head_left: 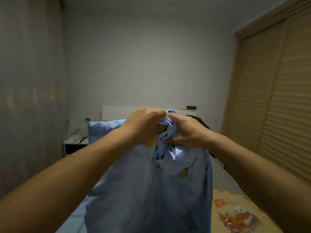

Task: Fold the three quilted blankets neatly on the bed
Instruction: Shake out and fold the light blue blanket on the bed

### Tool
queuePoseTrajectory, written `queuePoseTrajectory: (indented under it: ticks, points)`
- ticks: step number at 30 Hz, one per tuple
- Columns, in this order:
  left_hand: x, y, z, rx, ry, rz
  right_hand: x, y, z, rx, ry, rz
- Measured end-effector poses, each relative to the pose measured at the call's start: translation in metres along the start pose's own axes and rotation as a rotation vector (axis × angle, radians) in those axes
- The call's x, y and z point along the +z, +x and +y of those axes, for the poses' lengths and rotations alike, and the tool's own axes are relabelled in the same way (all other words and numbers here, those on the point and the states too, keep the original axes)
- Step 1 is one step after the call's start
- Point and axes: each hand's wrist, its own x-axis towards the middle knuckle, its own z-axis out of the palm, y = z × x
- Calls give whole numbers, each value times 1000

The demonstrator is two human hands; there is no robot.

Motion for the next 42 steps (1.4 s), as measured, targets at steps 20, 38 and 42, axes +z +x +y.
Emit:
queuePoseTrajectory:
  ticks: [20,38,42]
  points:
    - [0,-128,9,-162,-168,-27,-18,-29,61,9,159,341]
    - [51,-135,62,-511,-540,-389,2,-40,85,135,199,367]
    - [60,-128,73,-576,-618,-507,7,-35,82,163,209,373]
